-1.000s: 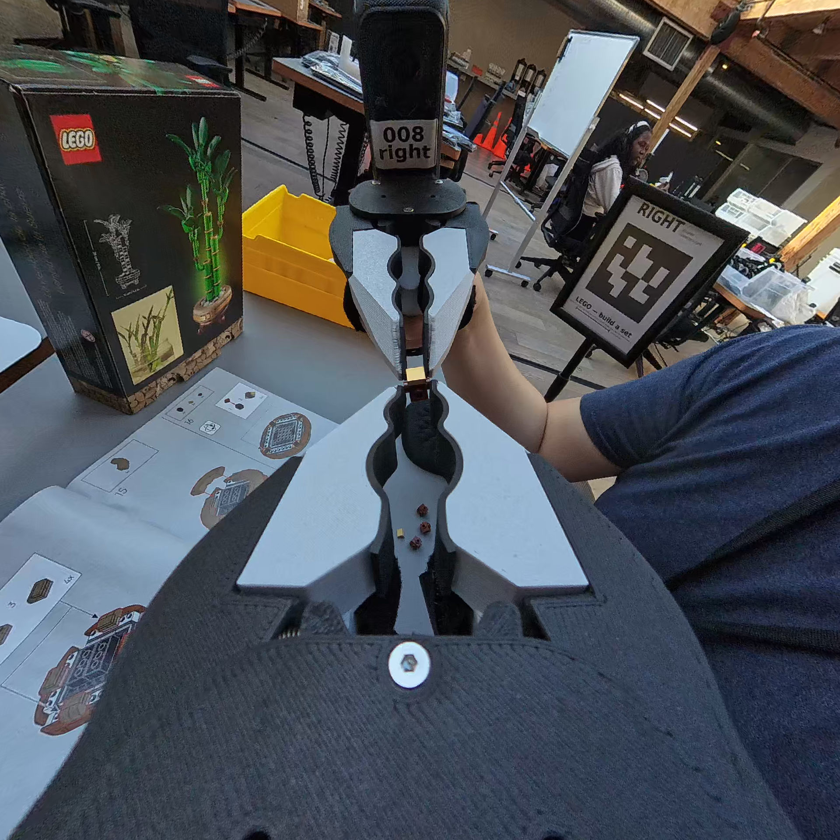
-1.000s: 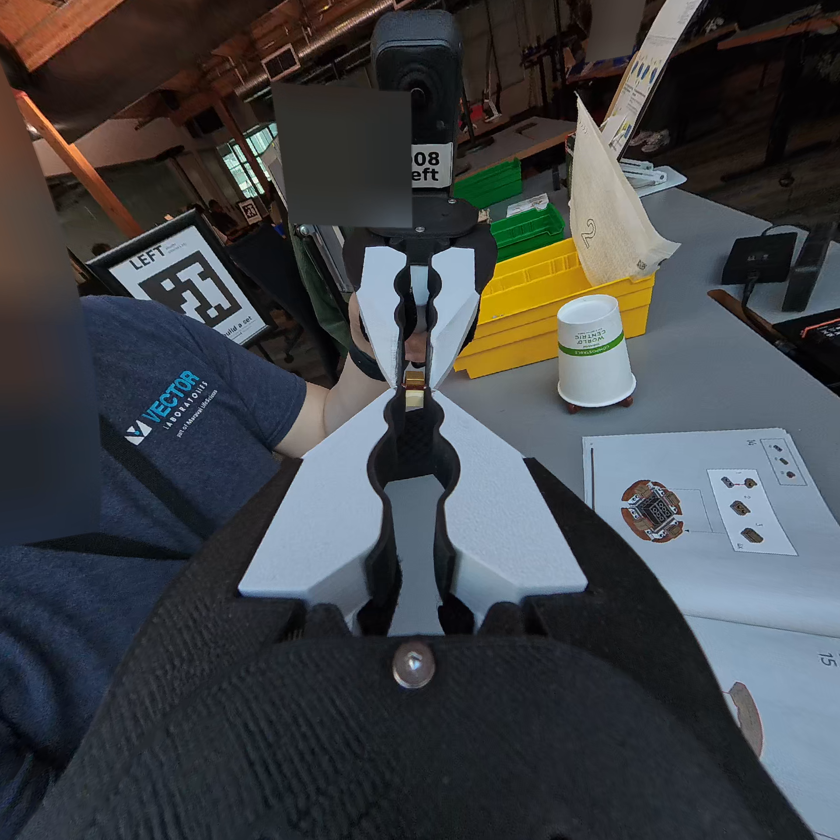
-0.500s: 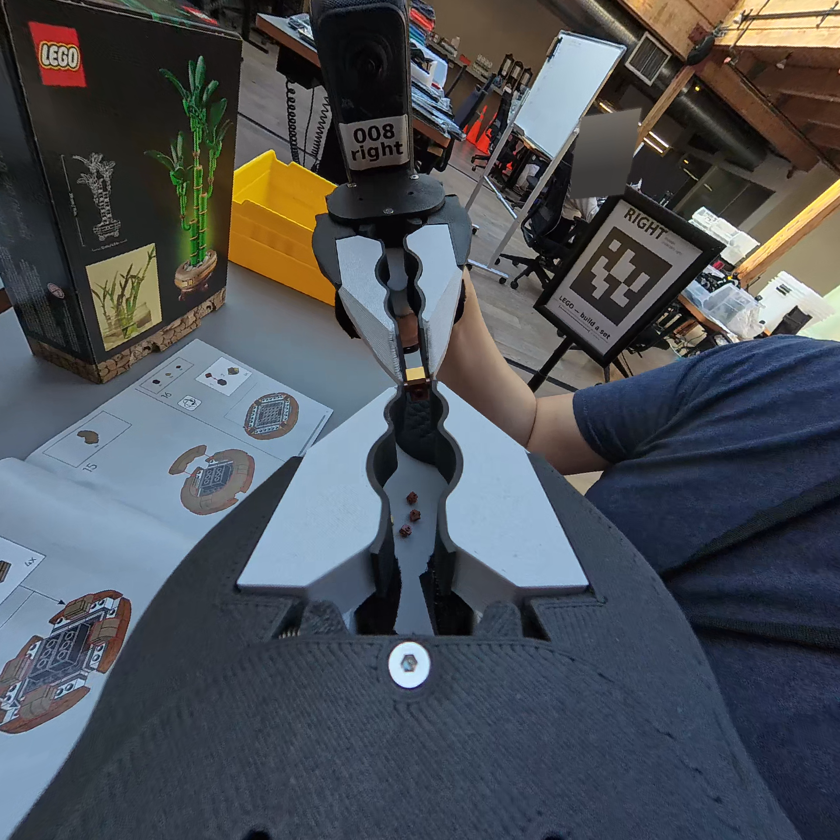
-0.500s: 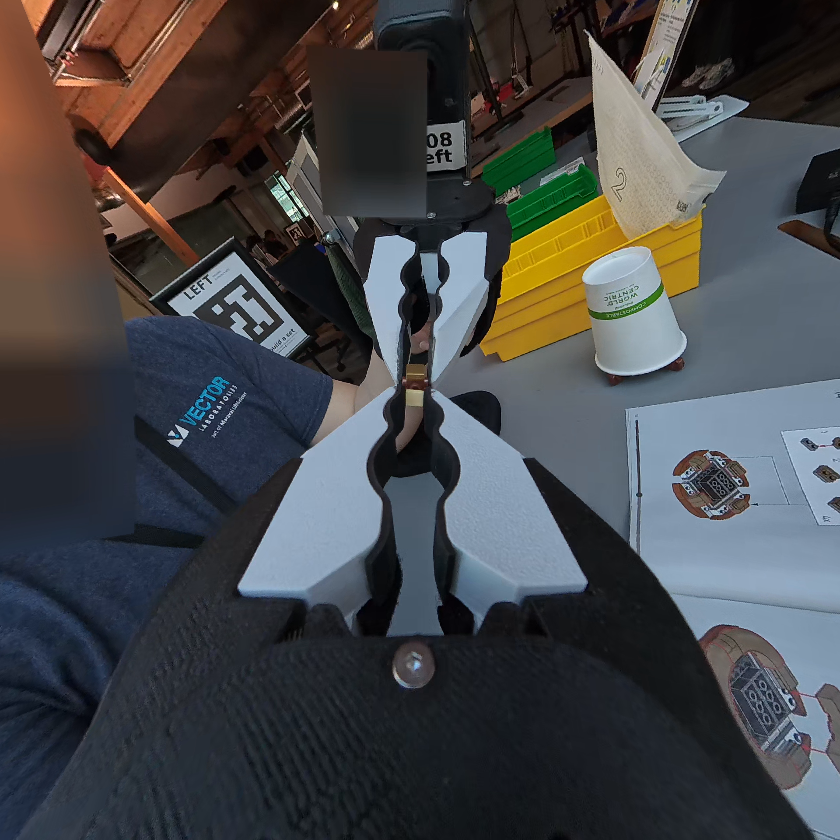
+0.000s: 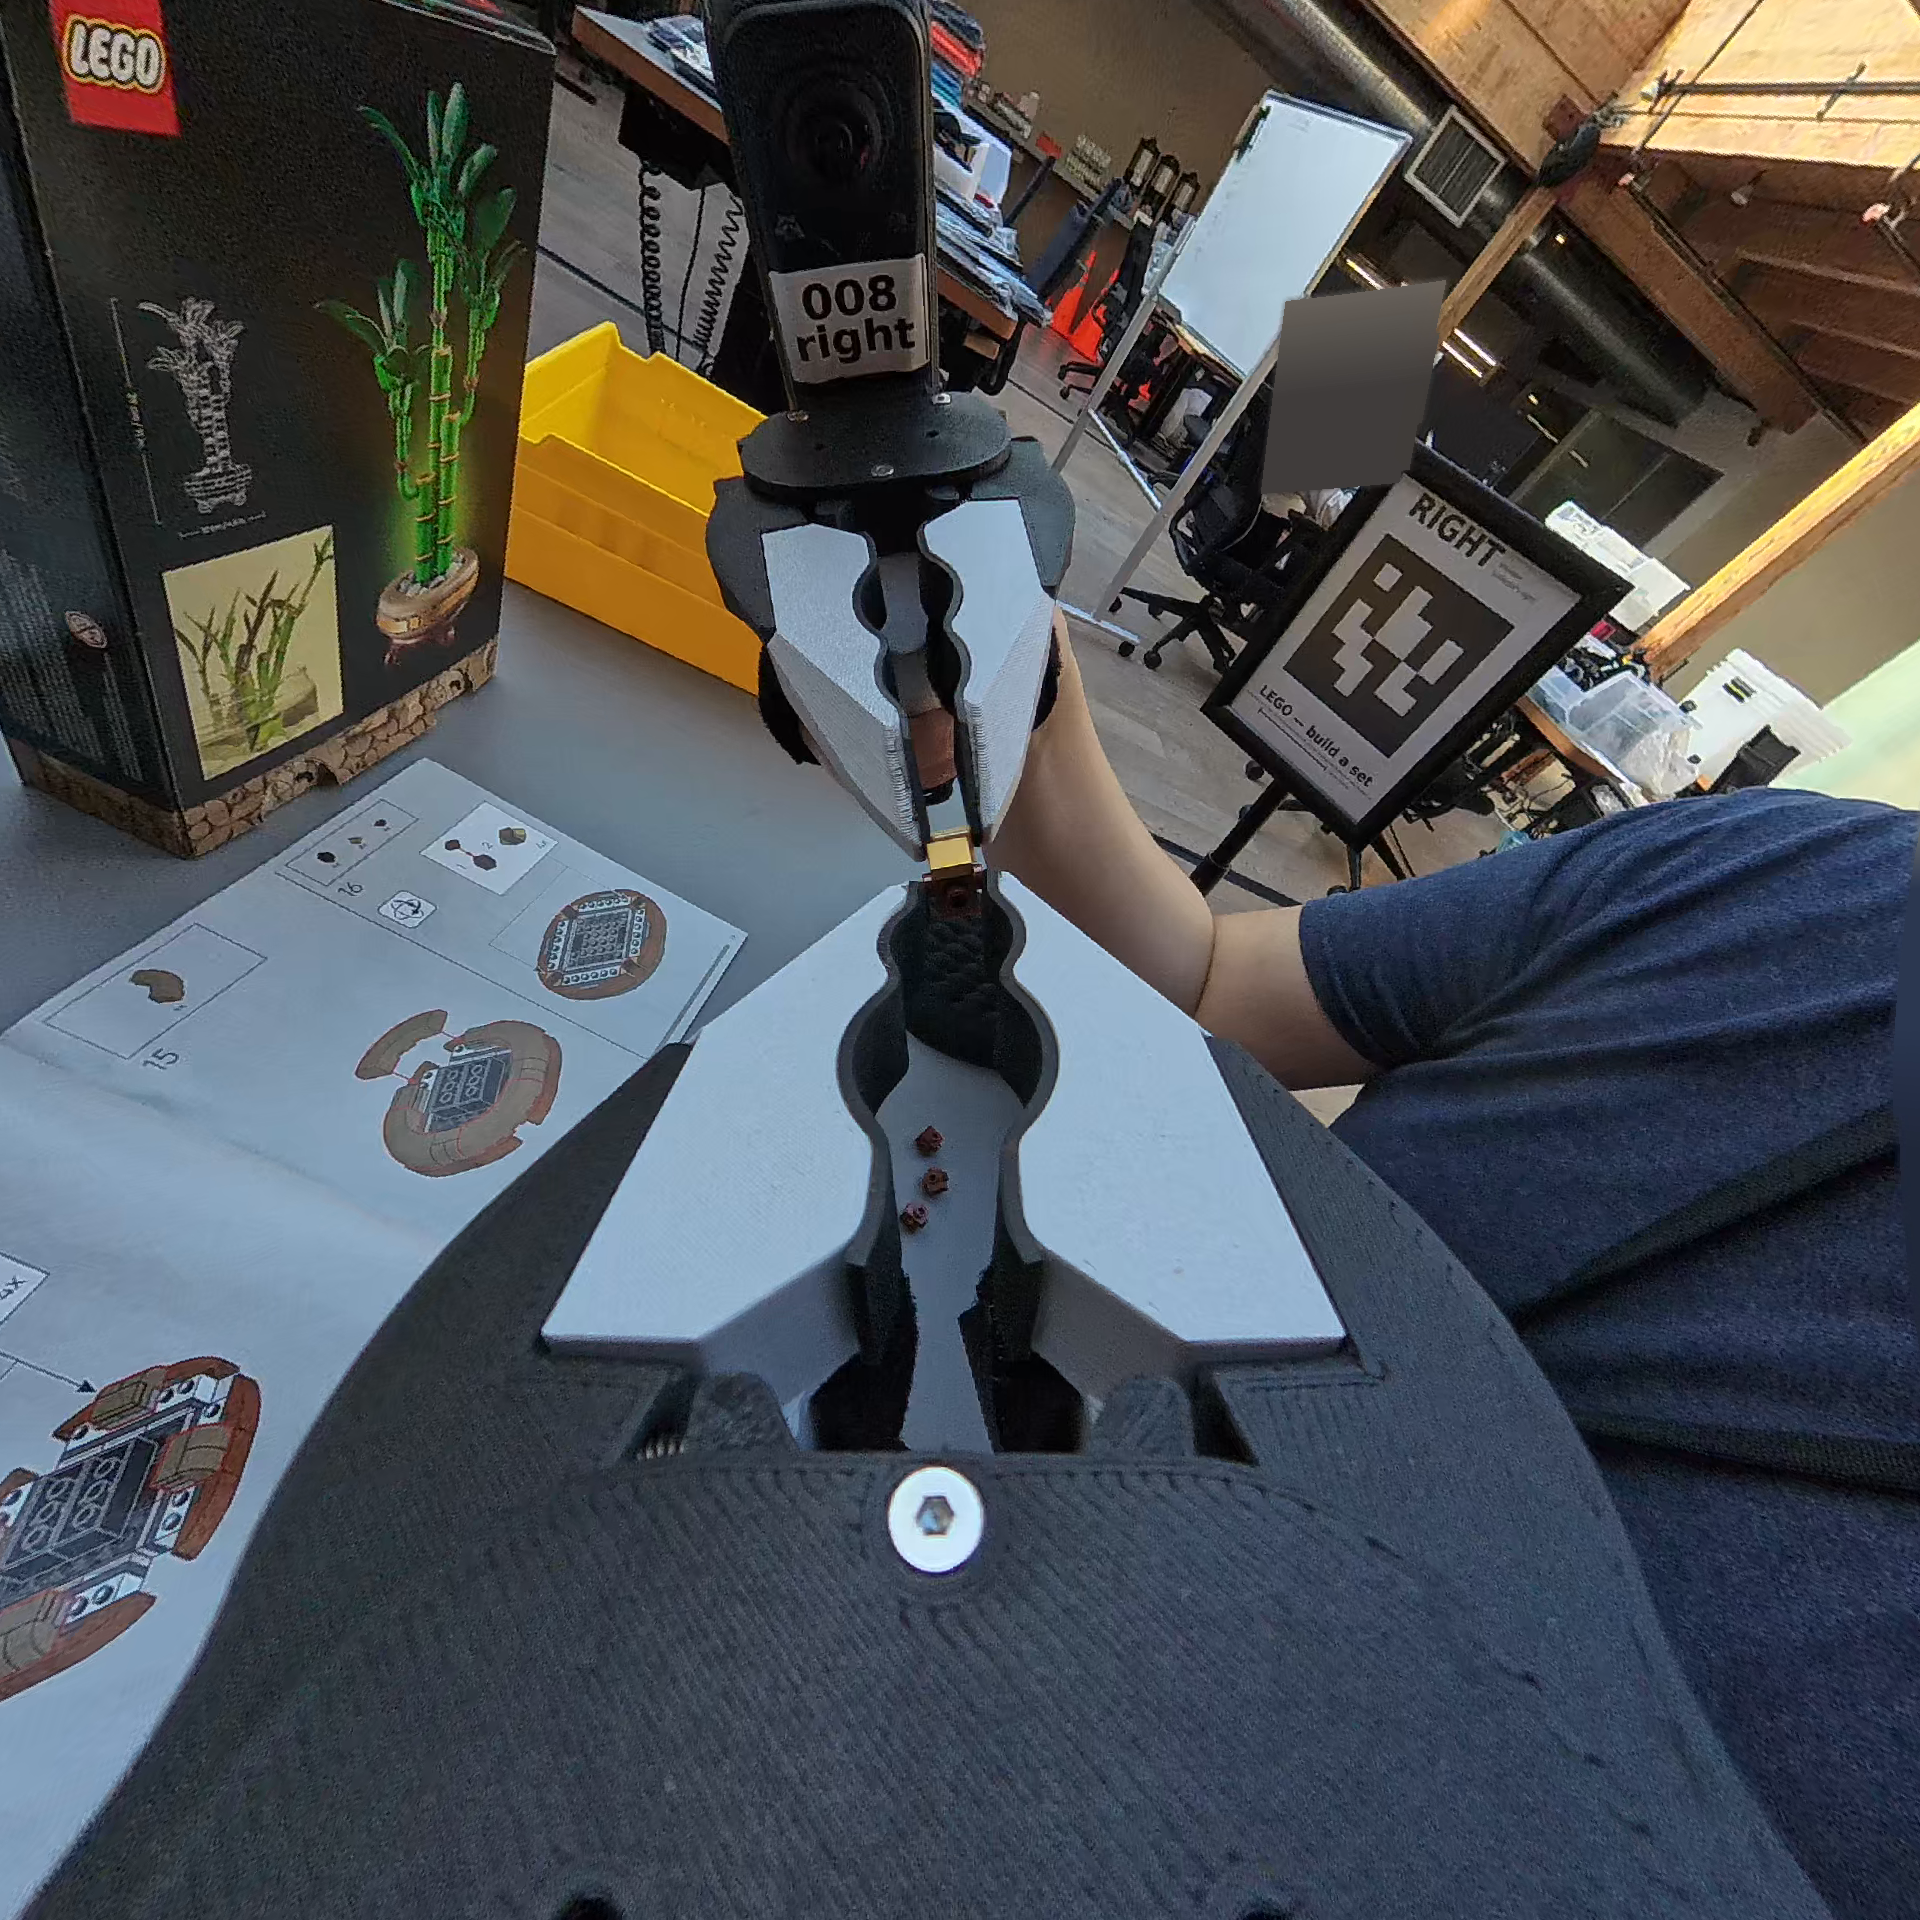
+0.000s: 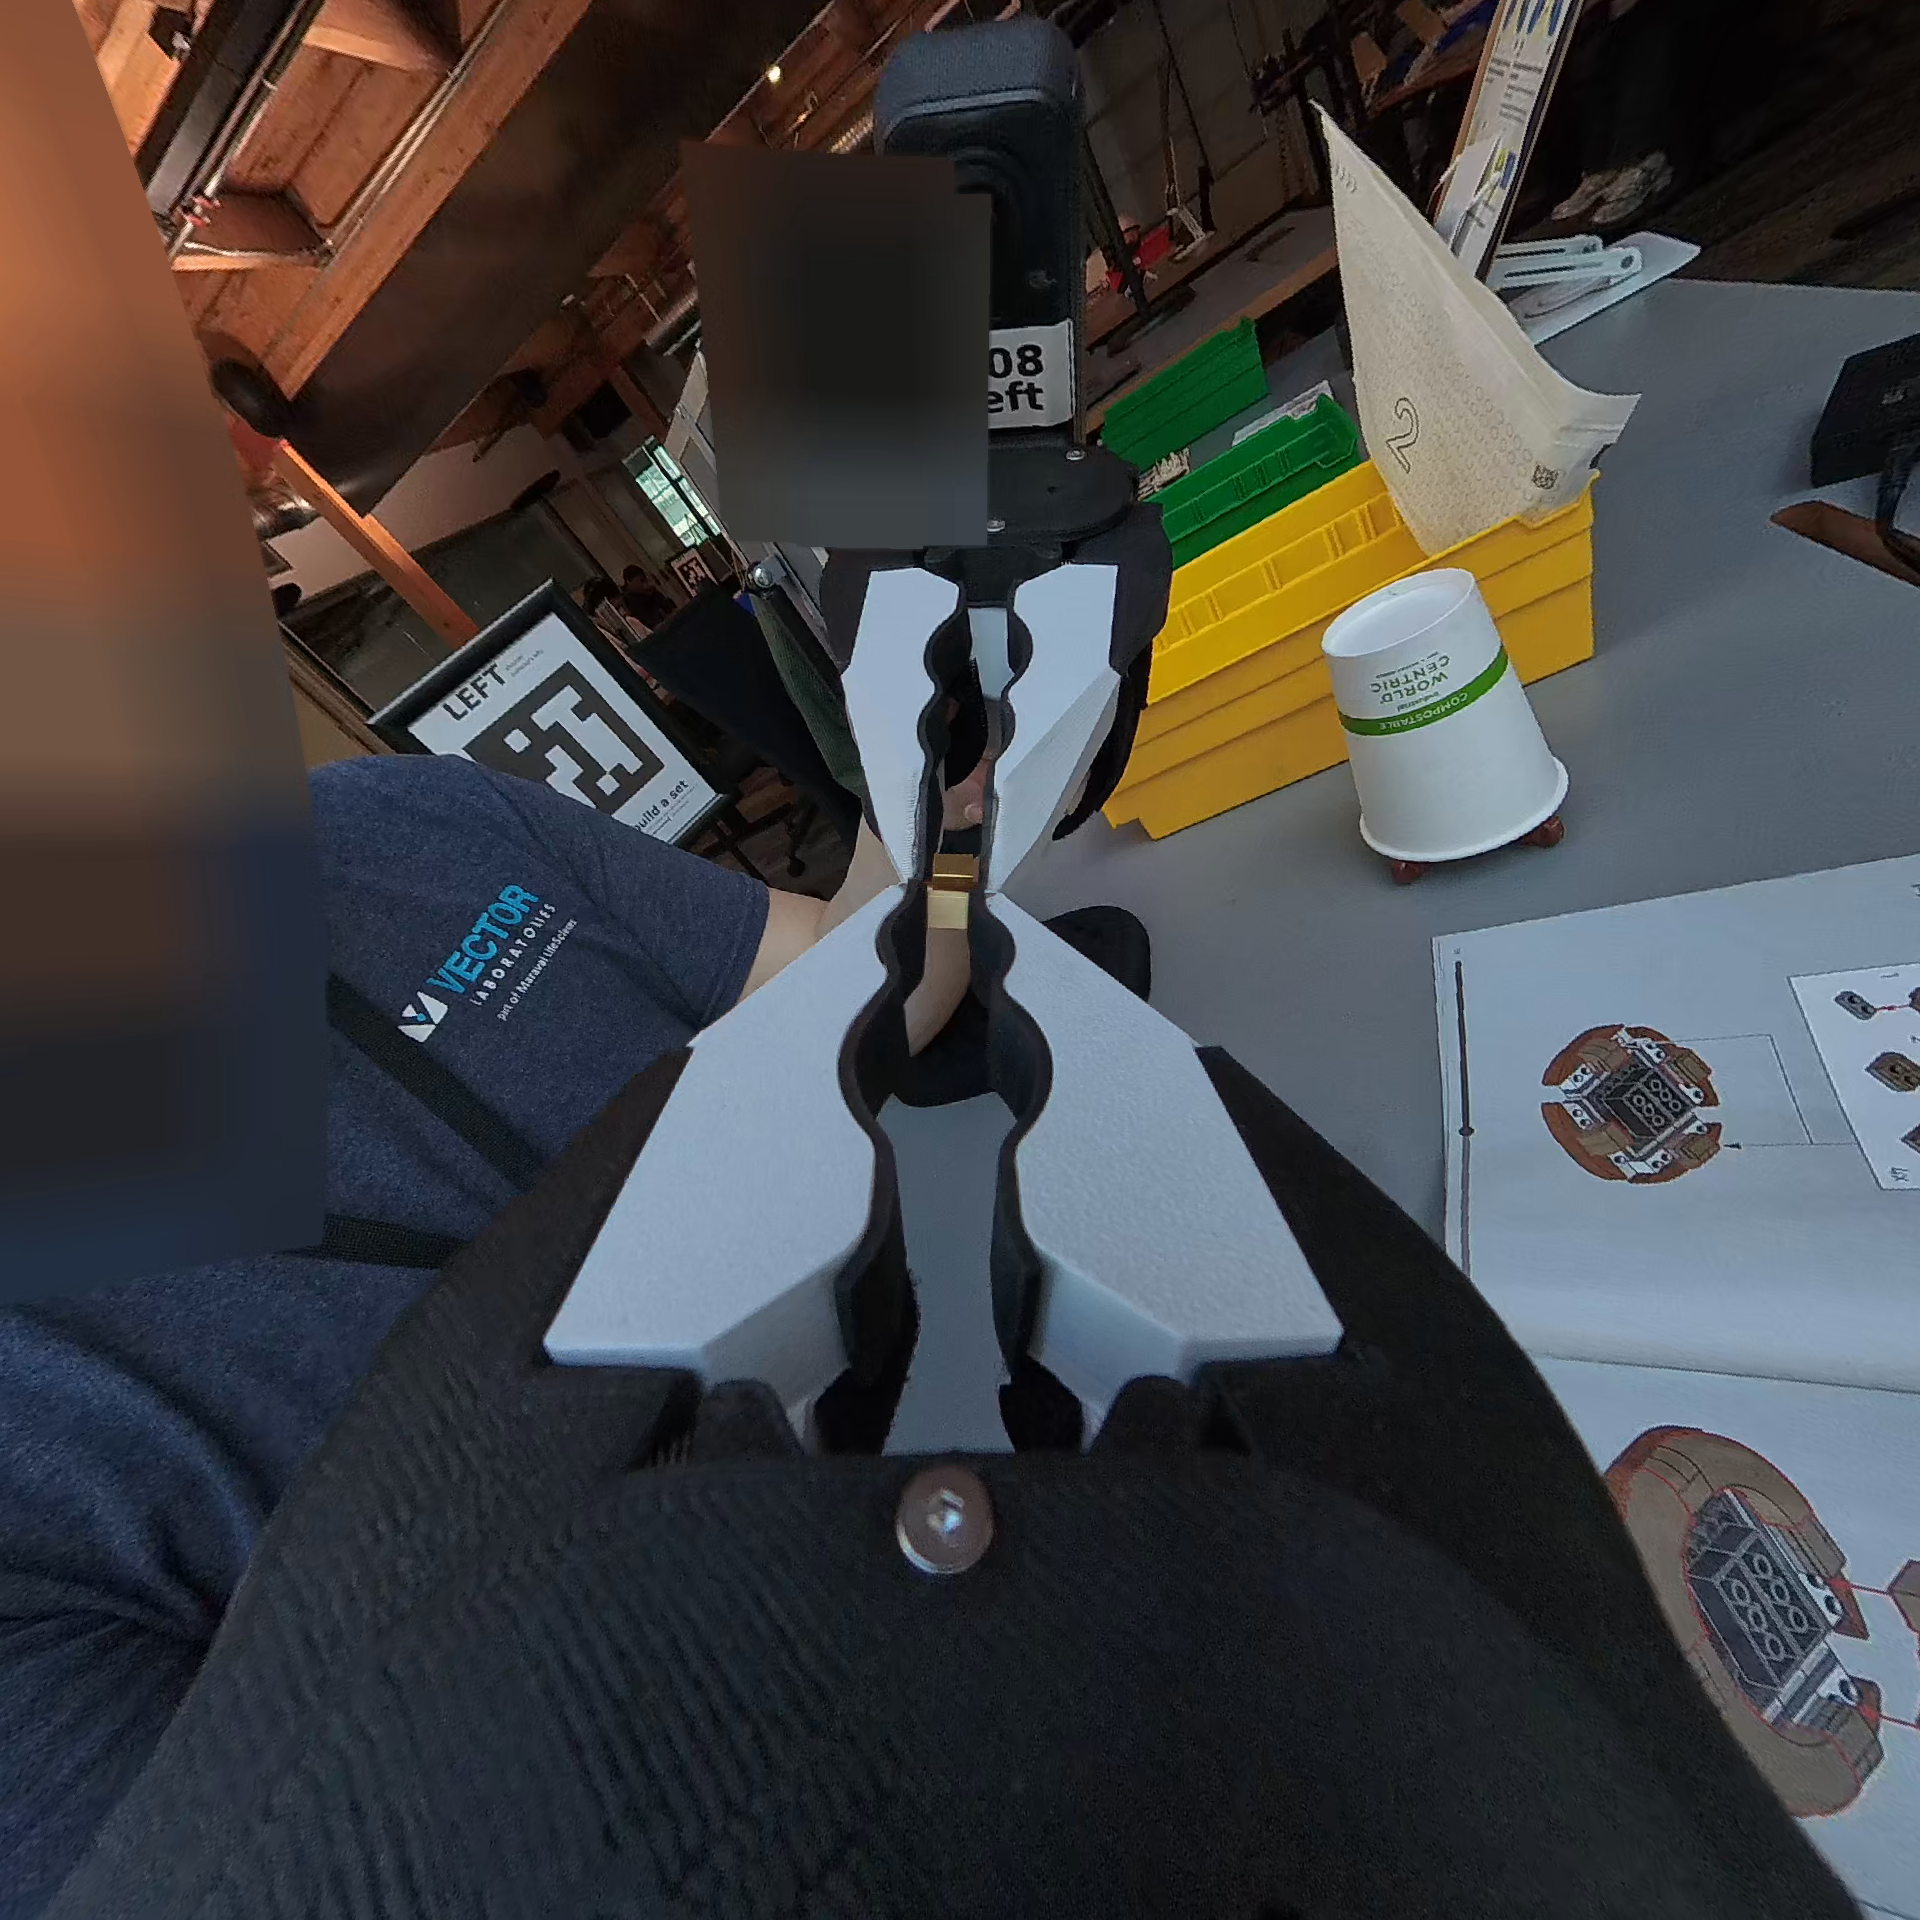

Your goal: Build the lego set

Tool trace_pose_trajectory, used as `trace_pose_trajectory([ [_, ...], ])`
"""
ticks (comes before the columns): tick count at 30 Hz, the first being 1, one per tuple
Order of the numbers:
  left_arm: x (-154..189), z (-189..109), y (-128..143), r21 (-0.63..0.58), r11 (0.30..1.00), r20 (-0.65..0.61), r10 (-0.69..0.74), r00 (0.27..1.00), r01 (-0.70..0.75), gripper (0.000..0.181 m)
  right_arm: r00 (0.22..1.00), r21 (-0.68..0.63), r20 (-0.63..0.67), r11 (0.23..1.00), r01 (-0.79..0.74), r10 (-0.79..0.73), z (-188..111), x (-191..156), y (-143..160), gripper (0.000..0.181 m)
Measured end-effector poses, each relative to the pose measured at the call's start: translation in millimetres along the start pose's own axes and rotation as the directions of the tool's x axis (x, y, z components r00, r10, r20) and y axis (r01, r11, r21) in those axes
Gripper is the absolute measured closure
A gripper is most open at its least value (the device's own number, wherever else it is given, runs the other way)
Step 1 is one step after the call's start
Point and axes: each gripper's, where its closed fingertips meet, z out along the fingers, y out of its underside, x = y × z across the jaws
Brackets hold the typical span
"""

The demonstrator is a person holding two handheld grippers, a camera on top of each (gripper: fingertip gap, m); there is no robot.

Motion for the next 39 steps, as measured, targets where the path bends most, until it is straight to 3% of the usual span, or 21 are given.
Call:
trace_pose_trajectory([
  [39,-11.0,1.6,9.1,-0.036,0.998,0.005,-0.044,0.999,0.044,0.173,0.995,-0.019,0.008,0.995,-0.099,0.099,1.5,13.7,12.1,0.174],
])
